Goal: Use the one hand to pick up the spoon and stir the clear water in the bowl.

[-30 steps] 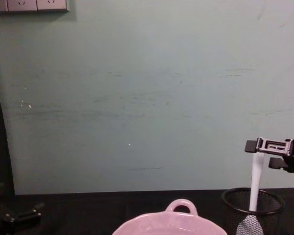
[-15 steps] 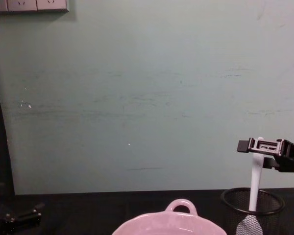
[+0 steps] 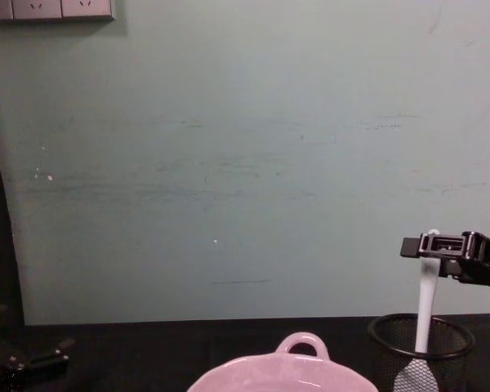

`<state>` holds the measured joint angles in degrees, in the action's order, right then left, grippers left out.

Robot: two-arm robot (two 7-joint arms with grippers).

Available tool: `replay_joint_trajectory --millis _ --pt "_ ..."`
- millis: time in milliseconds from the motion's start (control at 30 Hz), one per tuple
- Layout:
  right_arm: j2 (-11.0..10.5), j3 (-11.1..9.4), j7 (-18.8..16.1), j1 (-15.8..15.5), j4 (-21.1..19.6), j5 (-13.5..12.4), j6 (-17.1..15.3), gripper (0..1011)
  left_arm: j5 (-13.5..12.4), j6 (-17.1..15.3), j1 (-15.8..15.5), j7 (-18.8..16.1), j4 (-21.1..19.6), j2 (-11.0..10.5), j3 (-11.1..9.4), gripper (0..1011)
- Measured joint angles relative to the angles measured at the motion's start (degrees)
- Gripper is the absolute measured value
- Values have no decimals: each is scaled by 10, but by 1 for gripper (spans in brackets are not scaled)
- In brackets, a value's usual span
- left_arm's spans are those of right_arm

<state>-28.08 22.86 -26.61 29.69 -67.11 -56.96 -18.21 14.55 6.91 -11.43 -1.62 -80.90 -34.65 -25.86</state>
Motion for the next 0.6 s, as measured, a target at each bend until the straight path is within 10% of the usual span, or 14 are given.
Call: replay_joint_trajectory --millis 600 --pt "0 -1 2 -1 -1 0 -1 151 0 0 0 0 0 0 0 1011"
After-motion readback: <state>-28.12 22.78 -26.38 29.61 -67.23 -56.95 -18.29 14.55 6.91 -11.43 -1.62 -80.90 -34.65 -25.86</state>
